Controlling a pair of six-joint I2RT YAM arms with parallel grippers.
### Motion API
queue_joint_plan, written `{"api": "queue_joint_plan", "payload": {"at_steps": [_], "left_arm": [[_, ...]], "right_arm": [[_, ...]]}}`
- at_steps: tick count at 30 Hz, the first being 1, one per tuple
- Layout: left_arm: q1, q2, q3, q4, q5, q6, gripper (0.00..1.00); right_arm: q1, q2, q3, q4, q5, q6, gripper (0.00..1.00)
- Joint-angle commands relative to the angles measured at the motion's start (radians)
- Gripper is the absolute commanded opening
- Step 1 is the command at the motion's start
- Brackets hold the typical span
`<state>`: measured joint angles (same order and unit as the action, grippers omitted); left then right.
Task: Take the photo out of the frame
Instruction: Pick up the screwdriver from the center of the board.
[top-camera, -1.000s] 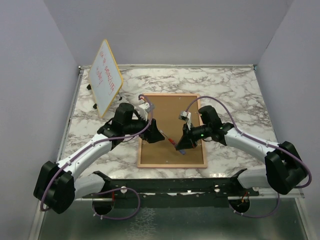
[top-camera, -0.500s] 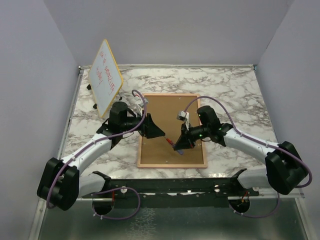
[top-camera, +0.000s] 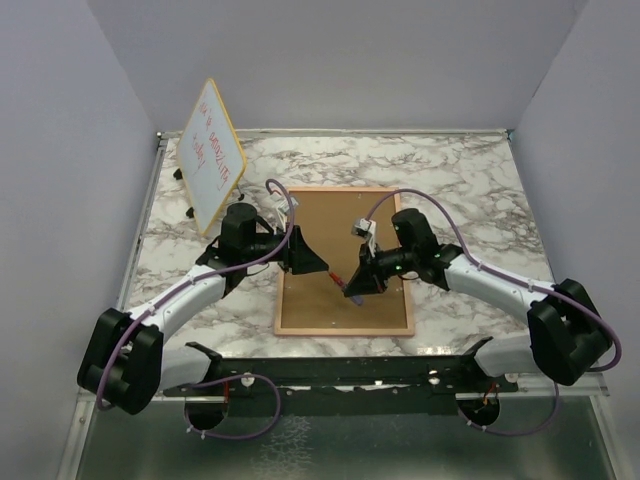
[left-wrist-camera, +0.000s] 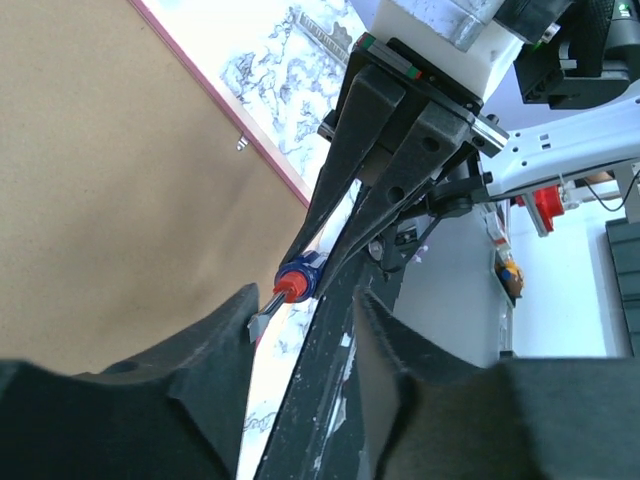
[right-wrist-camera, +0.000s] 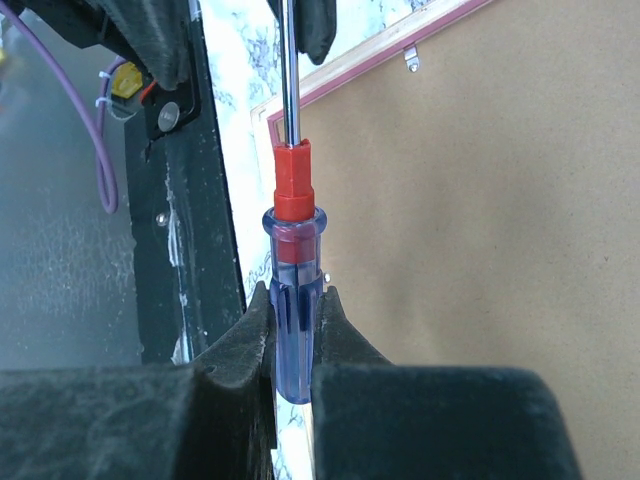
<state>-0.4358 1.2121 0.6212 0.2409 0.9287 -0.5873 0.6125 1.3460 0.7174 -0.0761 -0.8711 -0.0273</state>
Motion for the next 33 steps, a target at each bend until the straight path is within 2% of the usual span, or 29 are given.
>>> {"api": "queue_joint_plan", "payload": {"at_steps": [1, 3, 6, 11, 14, 15, 16, 19, 22, 30, 33], "left_arm": [[0.003, -0.004, 0.003, -0.013, 0.018, 0.011, 0.39], [0.003, -0.006, 0.01, -0.055, 0.015, 0.035, 0.32], [0.003, -0.013, 0.028, -0.123, -0.016, 0.09, 0.3], [0.003, -0.007, 0.033, -0.126, -0.022, 0.095, 0.18], [0.003, -0.002, 0.034, -0.13, -0.03, 0.096, 0.16], [0.003, -0.002, 0.034, -0.13, -0.03, 0.096, 0.17], [0.003, -0.001, 0.034, -0.13, -0.03, 0.096, 0.22], [0.003, -0.002, 0.039, -0.132, -0.03, 0.096, 0.46], [0.003, -0.002, 0.04, -0.132, -0.03, 0.096, 0.6], [0.003, 0.003, 0.04, -0.136, -0.026, 0.098, 0.5], [0.003, 0.006, 0.04, -0.138, -0.026, 0.101, 0.38]], "right_arm": [[0.01, 0.016, 0.032, 0.001, 0.027, -0.008, 0.01], [0.013, 0.015, 0.03, -0.008, 0.02, -0.015, 0.01], [0.012, 0.009, 0.026, -0.014, 0.012, -0.023, 0.01], [0.012, 0.002, 0.021, -0.012, 0.014, -0.023, 0.01], [0.014, -0.002, 0.02, -0.015, 0.008, -0.03, 0.01], [0.014, -0.004, 0.019, -0.016, 0.01, -0.032, 0.01], [0.014, -0.005, 0.018, -0.016, 0.01, -0.035, 0.01], [0.014, -0.002, 0.022, -0.023, 0.004, -0.037, 0.01], [0.016, 0.007, 0.026, -0.024, -0.005, -0.04, 0.01], [0.033, 0.03, 0.048, -0.028, 0.005, -0.041, 0.01], [0.035, 0.041, 0.051, -0.029, 0.015, -0.036, 0.01]]}}
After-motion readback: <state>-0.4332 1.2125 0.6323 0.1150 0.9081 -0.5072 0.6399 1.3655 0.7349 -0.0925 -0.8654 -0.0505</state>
